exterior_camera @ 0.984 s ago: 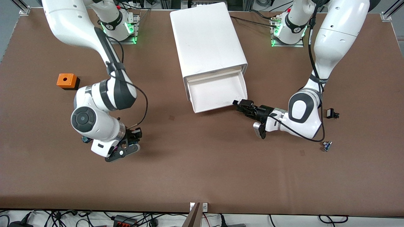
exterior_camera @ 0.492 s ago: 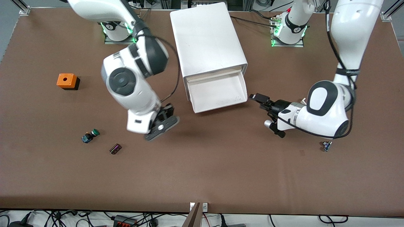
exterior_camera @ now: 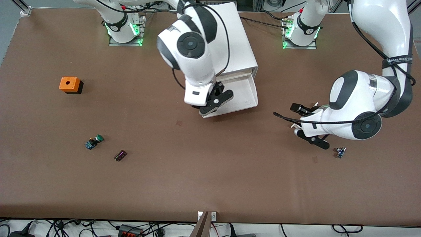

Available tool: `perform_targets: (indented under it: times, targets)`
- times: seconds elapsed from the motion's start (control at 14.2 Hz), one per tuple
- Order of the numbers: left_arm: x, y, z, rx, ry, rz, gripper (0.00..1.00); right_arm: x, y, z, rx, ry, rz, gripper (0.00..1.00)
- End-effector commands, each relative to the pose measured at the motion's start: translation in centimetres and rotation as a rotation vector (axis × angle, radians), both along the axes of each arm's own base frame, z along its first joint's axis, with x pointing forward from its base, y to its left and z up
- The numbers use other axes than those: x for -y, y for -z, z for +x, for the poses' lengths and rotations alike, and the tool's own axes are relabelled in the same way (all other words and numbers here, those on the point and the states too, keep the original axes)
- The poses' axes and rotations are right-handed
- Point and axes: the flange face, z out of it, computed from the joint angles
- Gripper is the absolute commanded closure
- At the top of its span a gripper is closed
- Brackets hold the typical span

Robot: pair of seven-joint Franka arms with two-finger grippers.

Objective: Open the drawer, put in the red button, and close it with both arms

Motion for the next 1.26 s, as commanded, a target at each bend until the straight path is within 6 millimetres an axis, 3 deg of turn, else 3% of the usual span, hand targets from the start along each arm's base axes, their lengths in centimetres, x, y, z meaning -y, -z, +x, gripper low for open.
perform_targets:
  times: [0.0, 0.07, 0.28, 0.42, 0.84, 1.05, 1.12, 1.19]
  targets:
    - [-3.4, -3.1, 2.9, 0.120, -0.046, 0.042, 0.00, -2.4, 1.4, -0.5, 0.013, 0.060, 0.030, 1.00]
    - [-4.2, -3.4, 3.6, 0.162, -0.065, 0.034, 0.00, -3.3, 2.2, -1.0, 0.013, 0.072, 0.033, 1.00]
    - [-5.5, -0.7, 4.3, 0.147, -0.090, 0.028, 0.00, -4.8, 5.2, -2.2, -0.028, 0.092, 0.021, 1.00]
    - [-5.6, -0.6, 4.3, 0.145, -0.094, 0.029, 0.00, -5.2, 7.0, -2.6, -0.048, 0.102, 0.004, 1.00]
    - [-5.2, -0.6, 4.3, 0.146, -0.091, 0.031, 0.00, -5.6, 7.5, -3.1, -0.100, 0.170, 0.029, 1.00]
    - [-4.9, -0.6, 4.3, 0.146, -0.088, 0.031, 0.00, -5.5, 7.8, -3.2, -0.109, 0.175, 0.014, 0.84]
    - [-5.0, -0.6, 4.3, 0.146, -0.087, 0.033, 0.00, -5.4, 7.9, -3.3, -0.113, 0.174, 0.007, 0.74]
    - [-4.9, -0.6, 4.3, 0.146, -0.088, 0.031, 0.00, -5.4, 8.0, -3.3, -0.110, 0.173, 0.003, 0.73]
